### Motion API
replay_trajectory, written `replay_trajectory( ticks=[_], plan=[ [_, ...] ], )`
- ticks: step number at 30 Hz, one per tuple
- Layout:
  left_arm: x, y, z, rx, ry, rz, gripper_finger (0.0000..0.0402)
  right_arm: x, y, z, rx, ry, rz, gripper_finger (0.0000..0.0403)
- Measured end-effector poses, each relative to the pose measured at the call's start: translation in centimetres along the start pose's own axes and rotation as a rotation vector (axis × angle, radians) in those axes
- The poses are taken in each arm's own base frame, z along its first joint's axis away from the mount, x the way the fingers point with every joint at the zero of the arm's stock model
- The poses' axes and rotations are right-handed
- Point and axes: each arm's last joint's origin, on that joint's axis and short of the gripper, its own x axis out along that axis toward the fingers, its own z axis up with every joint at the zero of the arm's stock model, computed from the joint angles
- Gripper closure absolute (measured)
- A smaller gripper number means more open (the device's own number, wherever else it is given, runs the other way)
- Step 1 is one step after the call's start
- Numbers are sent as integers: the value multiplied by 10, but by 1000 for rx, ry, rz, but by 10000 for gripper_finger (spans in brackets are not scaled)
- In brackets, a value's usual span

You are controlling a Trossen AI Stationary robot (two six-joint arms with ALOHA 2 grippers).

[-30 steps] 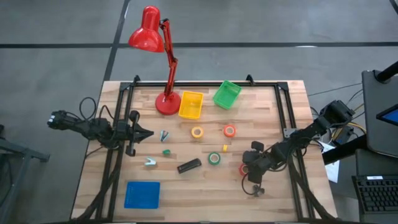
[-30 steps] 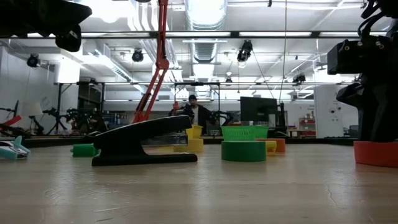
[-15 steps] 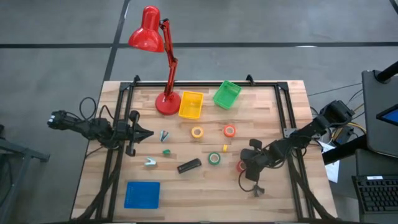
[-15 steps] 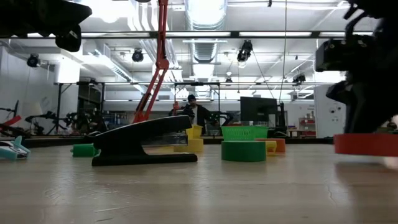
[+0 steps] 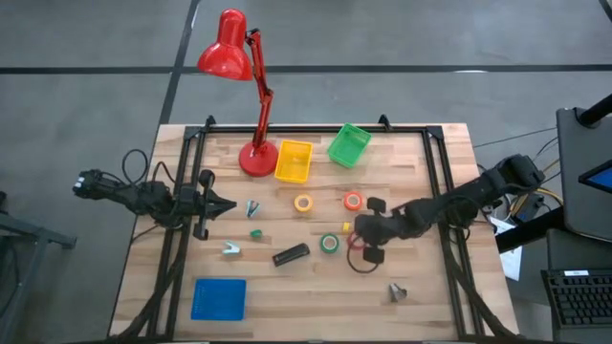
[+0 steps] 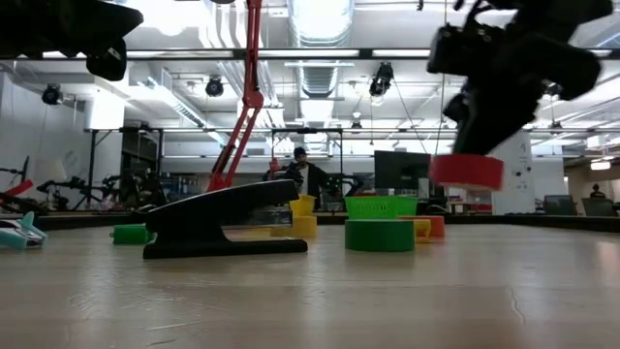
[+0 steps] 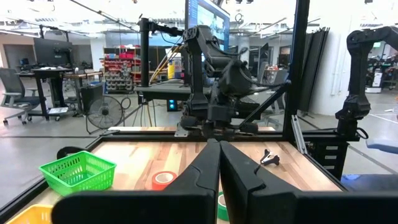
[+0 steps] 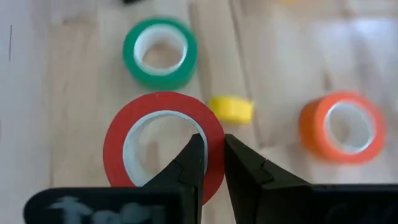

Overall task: Pick and place Stapler, Stapler remover, tape
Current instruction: Put the red tape into the green bin

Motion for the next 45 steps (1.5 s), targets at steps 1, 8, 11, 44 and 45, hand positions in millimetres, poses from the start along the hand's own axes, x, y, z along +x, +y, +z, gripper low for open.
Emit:
replay_trajectory(
  ticks=[1,8,11,44,45],
  plan=[
    [0,0,0,0,0,0,387,-1,-3,5,-16,-8,-5,360],
    [0,0,0,0,0,0,387,-10,-33,39,-66,-52,-66,360],
    [0,0,0,0,0,0,387,-12,-50,47,-77,-50,-102,359],
    [0,0,0,0,0,0,387,2,-277,52,456,-103,-444,358],
    [0,0,0,0,0,0,387,6,-279,52,459,-86,-442,359]
  ],
)
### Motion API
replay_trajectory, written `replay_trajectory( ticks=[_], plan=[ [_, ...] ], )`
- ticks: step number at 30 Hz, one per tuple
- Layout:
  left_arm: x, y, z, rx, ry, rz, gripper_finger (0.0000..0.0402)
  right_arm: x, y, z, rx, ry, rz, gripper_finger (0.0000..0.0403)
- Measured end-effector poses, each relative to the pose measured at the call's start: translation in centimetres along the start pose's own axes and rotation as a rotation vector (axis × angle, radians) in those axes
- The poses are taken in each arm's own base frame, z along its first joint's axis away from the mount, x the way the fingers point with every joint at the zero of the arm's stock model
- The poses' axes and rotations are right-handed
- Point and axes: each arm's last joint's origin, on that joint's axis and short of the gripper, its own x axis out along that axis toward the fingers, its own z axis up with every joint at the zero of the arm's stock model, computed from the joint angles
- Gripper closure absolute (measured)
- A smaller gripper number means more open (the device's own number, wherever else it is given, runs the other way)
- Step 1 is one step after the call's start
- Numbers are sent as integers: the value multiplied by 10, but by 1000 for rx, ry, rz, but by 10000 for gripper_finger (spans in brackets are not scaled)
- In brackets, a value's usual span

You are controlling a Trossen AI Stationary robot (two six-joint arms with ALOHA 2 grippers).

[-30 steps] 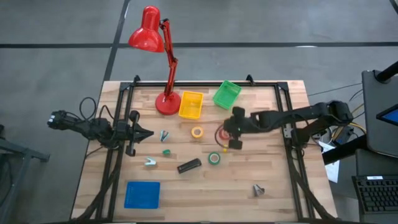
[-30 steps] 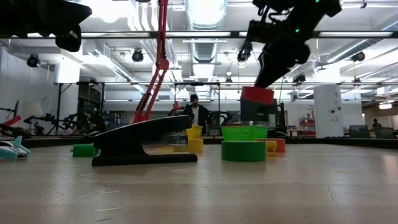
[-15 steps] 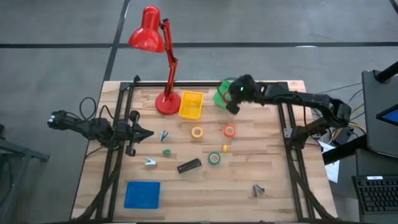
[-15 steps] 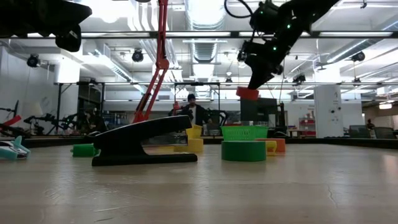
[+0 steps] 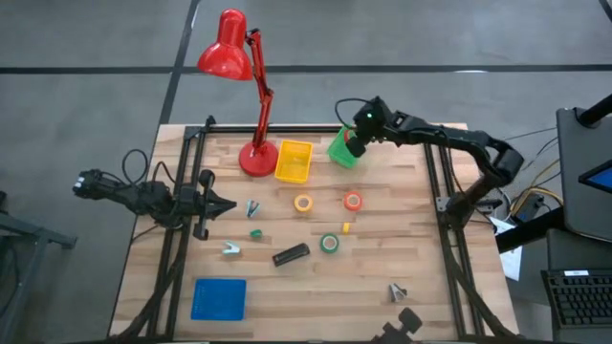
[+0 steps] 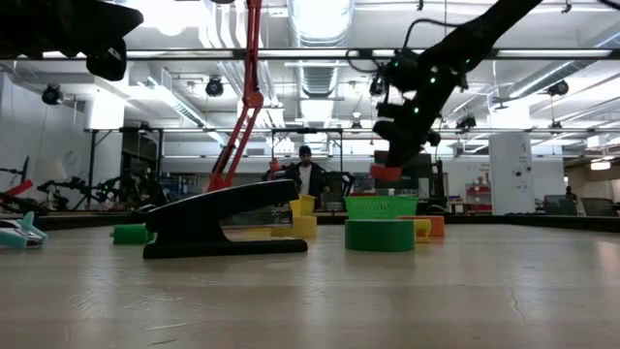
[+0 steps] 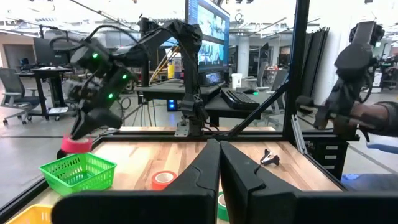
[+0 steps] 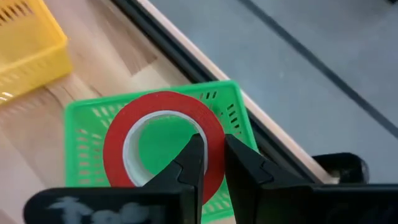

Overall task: Pick and place Stapler, Stapler remover, tape
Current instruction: Put the red tape into the green bin

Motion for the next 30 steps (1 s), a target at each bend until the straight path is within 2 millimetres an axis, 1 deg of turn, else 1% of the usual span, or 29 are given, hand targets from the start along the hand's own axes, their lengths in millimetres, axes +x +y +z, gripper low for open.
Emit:
replay_trajectory(
  ticks=[3,8,11,14,17,22,30],
  plan=[
    [0,0,0,0,0,0,387,14,2,2,-11,58,-3,359],
    [0,0,0,0,0,0,387,30,3,7,-29,150,-4,359],
    [0,0,0,0,0,0,387,38,4,8,-36,173,-4,359],
    [0,0,0,0,0,0,387,43,1,10,-27,176,-10,359],
    [0,0,0,0,0,0,387,48,-7,9,-10,185,-23,359],
    [0,0,0,0,0,0,387,50,-16,8,15,188,-40,358],
    [0,0,0,0,0,0,387,60,-18,2,24,206,-36,350]
  ],
)
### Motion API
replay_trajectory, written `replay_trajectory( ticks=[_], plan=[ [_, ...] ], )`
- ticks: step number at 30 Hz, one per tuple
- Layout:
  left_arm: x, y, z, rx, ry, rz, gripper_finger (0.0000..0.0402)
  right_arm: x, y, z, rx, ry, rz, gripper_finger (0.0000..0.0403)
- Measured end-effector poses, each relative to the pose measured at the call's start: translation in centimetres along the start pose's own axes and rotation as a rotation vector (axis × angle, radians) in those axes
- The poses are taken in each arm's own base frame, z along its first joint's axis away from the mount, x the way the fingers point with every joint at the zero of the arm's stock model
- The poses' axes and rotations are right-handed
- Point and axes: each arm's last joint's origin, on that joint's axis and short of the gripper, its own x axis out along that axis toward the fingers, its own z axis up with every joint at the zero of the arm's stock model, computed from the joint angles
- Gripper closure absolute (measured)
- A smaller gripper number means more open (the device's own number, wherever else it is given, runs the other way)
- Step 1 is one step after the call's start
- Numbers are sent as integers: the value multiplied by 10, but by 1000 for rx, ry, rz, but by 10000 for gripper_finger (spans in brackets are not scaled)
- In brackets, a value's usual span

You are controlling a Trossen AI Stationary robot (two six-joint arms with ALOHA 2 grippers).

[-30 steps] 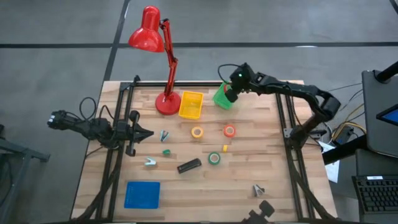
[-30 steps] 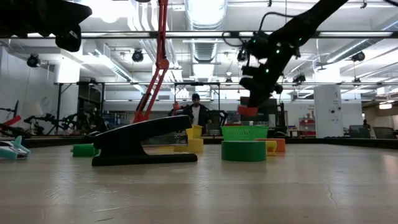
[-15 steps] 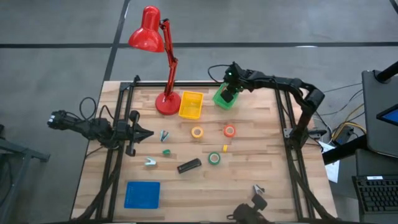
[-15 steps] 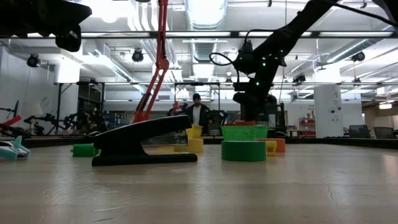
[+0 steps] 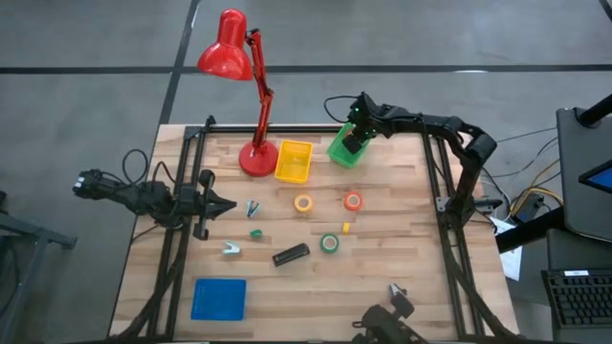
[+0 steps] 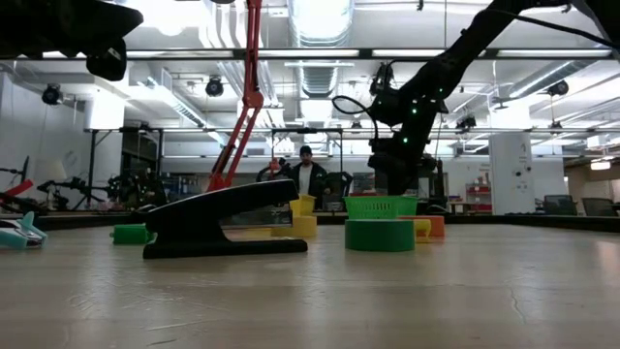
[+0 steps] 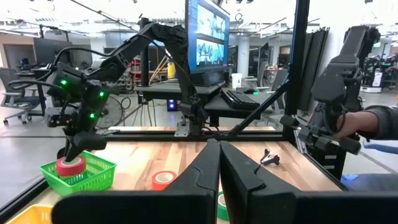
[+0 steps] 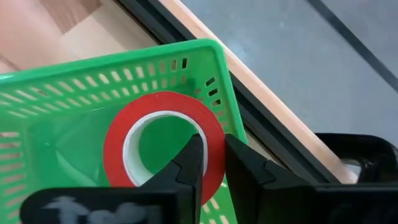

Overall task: Pick and place Stapler, Stapler remover, tape
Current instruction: Put the red tape into the green bin, then put the orange tape into the green bin

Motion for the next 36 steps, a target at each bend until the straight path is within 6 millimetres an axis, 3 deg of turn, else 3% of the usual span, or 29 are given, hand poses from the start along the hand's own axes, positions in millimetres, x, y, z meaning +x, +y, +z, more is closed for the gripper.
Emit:
replay_trajectory(
  ticks=[13,23,27,36],
  plan=[
    [0,0,0,0,0,0,387,8,1,-3,-4,20,0,337],
    [0,0,0,0,0,0,387,7,1,-1,-6,12,-8,284],
    [0,0,0,0,0,0,387,-2,2,2,0,-2,1,262],
    [0,0,0,0,1,0,387,-24,37,-5,-72,28,152,241]
  ],
)
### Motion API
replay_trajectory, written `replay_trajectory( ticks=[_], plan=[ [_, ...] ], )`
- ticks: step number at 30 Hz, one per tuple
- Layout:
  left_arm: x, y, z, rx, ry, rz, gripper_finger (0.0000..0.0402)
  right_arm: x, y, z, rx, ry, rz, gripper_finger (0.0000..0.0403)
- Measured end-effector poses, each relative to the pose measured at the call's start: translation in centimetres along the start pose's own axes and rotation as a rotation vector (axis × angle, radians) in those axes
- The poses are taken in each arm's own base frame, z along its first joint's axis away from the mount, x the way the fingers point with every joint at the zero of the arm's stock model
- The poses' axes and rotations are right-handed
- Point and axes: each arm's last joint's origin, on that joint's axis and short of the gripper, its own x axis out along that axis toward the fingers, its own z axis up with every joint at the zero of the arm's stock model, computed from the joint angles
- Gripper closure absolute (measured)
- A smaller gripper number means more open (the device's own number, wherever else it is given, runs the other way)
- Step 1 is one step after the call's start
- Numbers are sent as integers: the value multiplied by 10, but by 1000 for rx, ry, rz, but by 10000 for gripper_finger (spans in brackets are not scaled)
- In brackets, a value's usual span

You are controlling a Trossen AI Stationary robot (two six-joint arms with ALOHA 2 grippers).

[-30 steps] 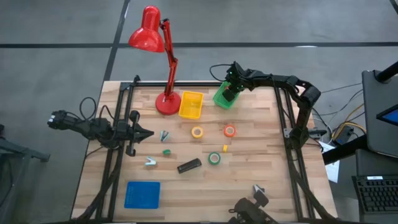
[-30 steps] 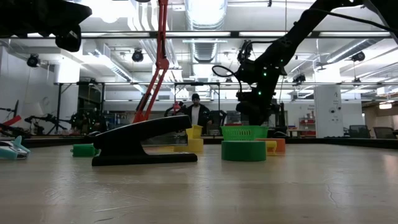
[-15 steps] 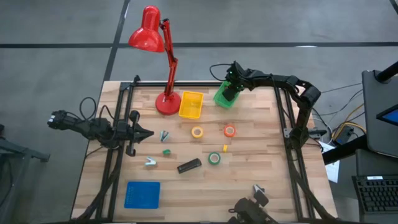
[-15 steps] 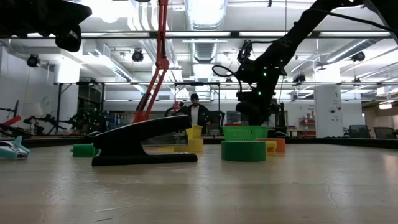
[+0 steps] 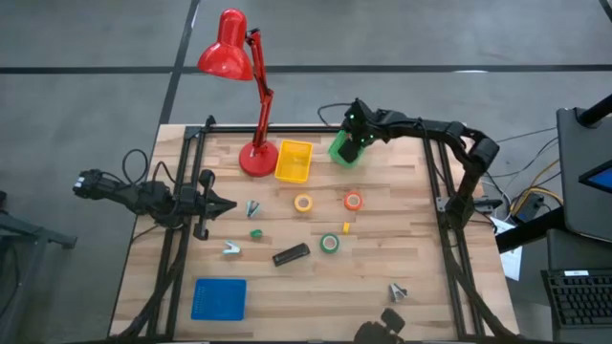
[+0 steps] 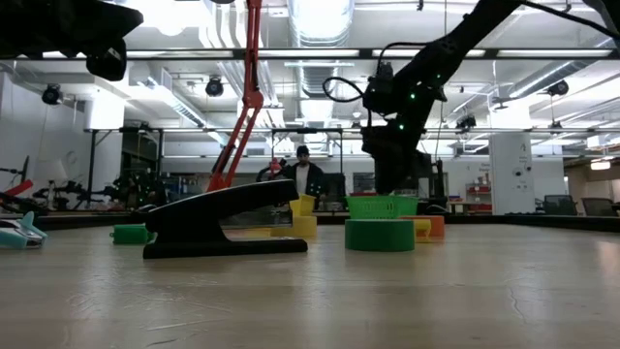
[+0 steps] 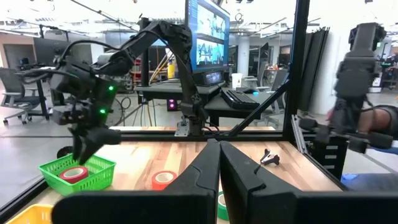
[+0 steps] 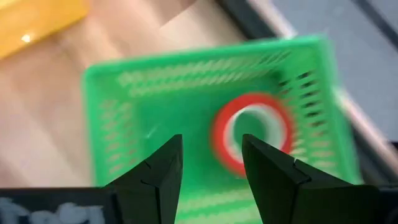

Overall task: Pick and place Stapler, Stapler remover, tape
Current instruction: Put the orange tape into the green bin

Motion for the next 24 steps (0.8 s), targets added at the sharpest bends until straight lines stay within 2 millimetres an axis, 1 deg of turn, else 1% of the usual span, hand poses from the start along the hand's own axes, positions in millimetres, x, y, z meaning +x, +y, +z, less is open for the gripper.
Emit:
replay_trajectory(
  ticks=[4,7,12,16,18,21,24],
  plan=[
    [0,0,0,0,0,0,387,-1,25,-8,-70,62,29,246],
    [0,0,0,0,0,0,387,-5,46,-15,-146,80,53,252],
    [0,0,0,0,0,0,387,-25,74,-27,-235,77,88,264],
    [0,0,0,0,0,0,387,-48,85,-35,-275,19,66,272],
    [0,0,0,0,0,0,387,-60,88,-41,-288,-5,86,276],
    [0,0,0,0,0,0,387,-74,95,-56,-328,-22,163,280],
    [0,0,0,0,0,0,387,-79,101,-75,-347,-32,207,283]
  ],
)
